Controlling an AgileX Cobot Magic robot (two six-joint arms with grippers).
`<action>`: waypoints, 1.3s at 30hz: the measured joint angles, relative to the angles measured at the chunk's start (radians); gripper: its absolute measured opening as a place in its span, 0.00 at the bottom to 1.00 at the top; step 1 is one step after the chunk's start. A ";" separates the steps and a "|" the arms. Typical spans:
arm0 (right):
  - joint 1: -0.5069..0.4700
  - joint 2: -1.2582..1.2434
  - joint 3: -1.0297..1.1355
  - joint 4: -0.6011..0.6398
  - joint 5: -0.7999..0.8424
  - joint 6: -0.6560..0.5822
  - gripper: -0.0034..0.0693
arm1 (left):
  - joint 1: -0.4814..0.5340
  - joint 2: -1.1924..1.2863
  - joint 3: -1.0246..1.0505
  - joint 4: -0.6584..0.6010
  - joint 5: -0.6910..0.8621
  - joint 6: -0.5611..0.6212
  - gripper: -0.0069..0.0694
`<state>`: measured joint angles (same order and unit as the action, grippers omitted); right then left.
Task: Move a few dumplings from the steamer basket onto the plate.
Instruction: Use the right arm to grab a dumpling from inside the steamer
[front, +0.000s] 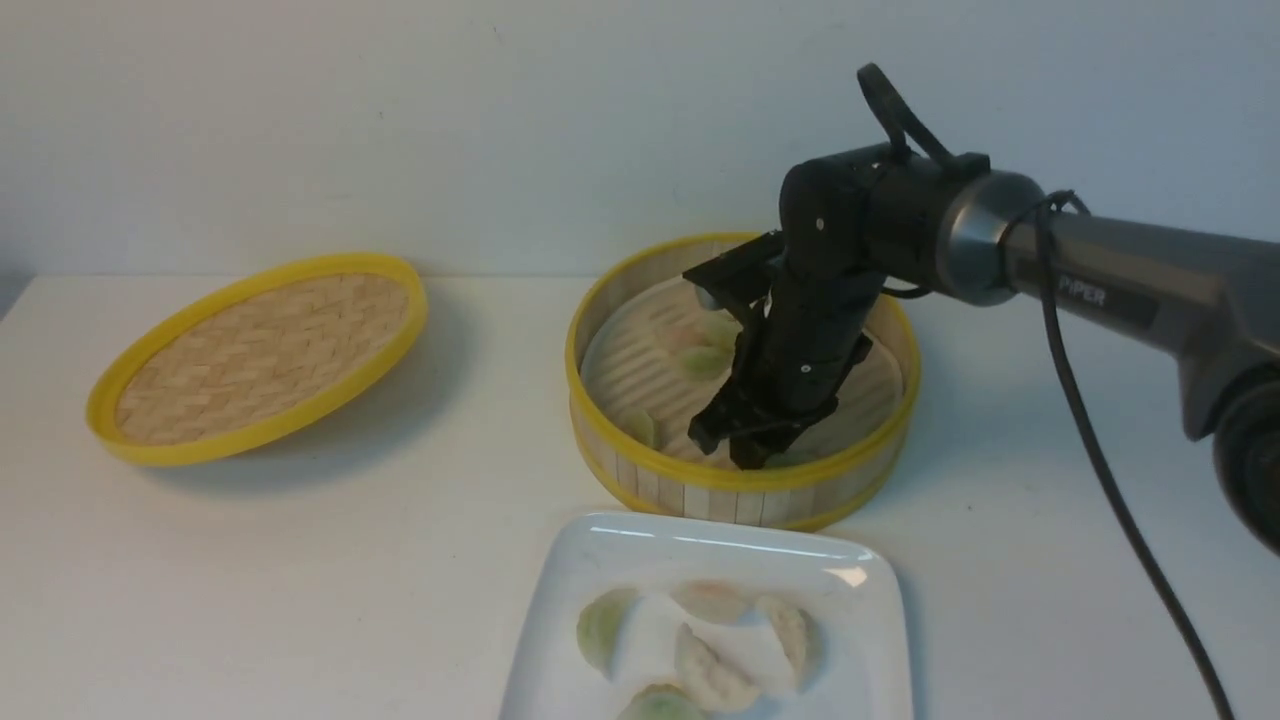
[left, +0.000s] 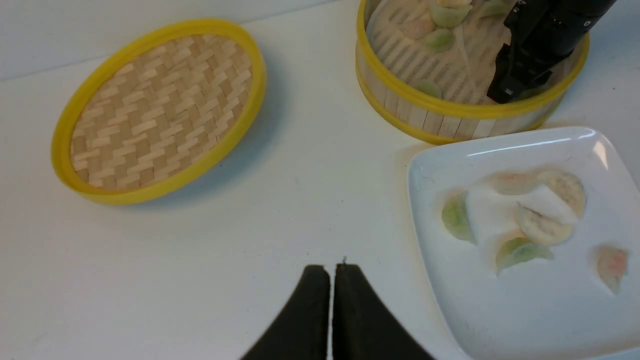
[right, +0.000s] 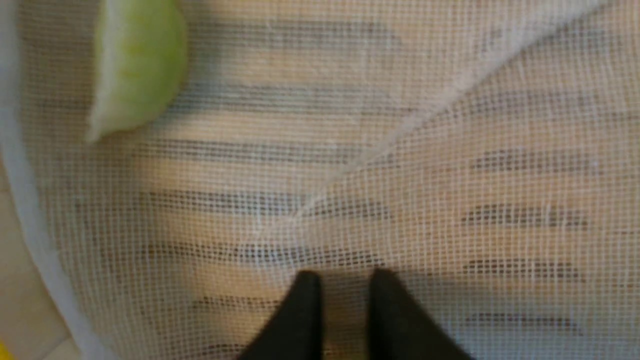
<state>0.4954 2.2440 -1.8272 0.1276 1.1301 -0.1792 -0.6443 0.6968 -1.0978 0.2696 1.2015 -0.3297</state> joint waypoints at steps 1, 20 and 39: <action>-0.001 0.001 -0.010 0.000 0.006 0.000 0.10 | 0.000 0.000 0.000 0.000 0.000 0.000 0.08; -0.015 -0.049 -0.113 0.004 0.103 0.028 0.23 | 0.000 0.000 0.000 0.000 0.014 -0.001 0.08; -0.029 0.007 -0.037 0.008 0.101 0.102 0.84 | 0.000 0.000 0.000 -0.001 0.031 -0.001 0.08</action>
<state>0.4660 2.2511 -1.8641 0.1356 1.2307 -0.0768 -0.6443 0.6968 -1.0978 0.2687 1.2324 -0.3305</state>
